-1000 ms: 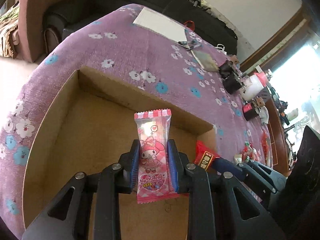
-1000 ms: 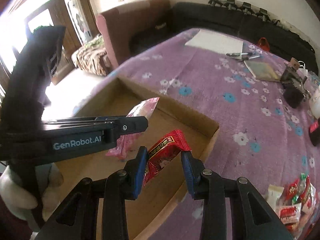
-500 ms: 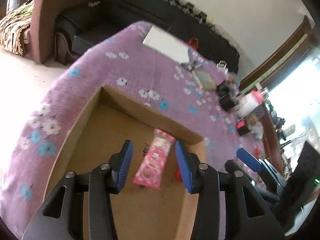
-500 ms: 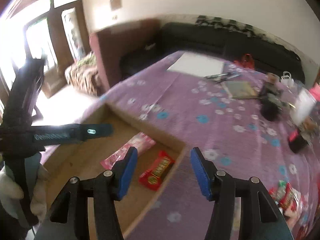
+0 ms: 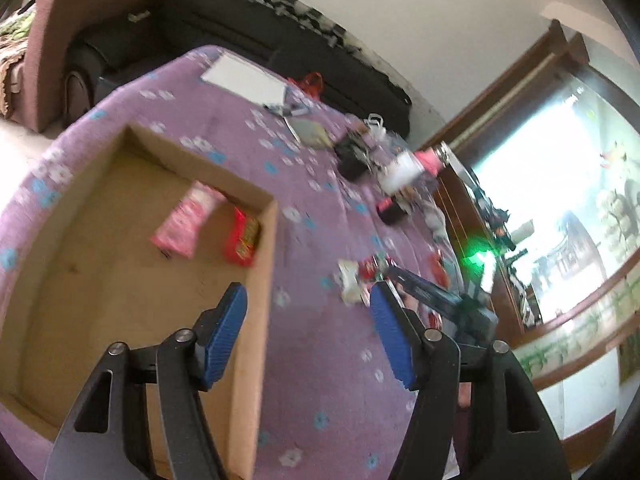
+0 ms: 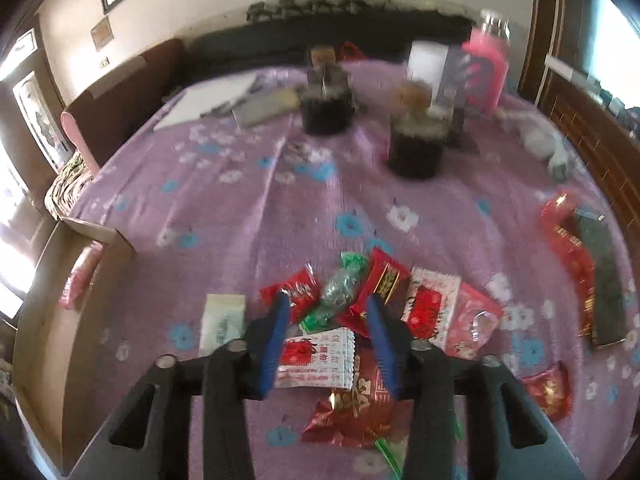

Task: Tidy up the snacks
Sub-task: 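Grasp white-red packet with left tool while right tool grasps red gold-lettered pouch, then carry both packets over the tray and release them inside, then grasp green-wrapped candy with left tool while right tool grasps red candy bar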

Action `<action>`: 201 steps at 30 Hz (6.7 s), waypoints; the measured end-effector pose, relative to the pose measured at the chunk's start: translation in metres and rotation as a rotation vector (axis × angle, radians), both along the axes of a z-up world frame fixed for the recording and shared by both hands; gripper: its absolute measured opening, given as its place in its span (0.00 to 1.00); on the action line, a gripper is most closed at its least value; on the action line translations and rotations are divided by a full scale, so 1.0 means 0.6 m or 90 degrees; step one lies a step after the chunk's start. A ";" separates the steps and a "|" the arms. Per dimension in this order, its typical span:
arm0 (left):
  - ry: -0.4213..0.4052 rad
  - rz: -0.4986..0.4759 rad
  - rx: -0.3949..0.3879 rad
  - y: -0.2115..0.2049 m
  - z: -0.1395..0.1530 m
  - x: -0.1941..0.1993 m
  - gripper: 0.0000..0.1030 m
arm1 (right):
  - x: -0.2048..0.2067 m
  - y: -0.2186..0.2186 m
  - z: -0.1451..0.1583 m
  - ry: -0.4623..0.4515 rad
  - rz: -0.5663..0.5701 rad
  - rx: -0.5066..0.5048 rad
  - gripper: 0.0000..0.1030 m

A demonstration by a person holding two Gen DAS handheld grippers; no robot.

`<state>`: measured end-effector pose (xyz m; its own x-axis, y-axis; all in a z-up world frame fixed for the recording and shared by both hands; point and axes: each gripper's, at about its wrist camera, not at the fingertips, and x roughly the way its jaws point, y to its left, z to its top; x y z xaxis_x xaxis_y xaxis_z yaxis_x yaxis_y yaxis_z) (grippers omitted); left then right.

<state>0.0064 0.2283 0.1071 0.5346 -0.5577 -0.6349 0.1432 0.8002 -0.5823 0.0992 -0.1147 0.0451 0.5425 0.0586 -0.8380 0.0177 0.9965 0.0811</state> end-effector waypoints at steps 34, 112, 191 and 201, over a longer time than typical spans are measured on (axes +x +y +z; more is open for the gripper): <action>-0.130 -0.312 0.331 -0.300 -0.083 -0.095 0.61 | -0.139 -0.073 -0.007 0.002 0.019 0.160 0.47; 0.059 0.068 0.214 0.103 -0.123 0.210 0.28 | -0.011 0.393 -0.005 0.007 0.245 0.131 0.44; -0.062 -0.240 0.304 -0.332 -0.109 -0.100 0.62 | -0.267 -0.067 -0.031 -0.017 0.073 0.077 0.20; -0.081 -0.270 0.388 -0.399 -0.145 -0.086 0.22 | -0.295 -0.095 -0.029 -0.013 0.047 0.078 0.20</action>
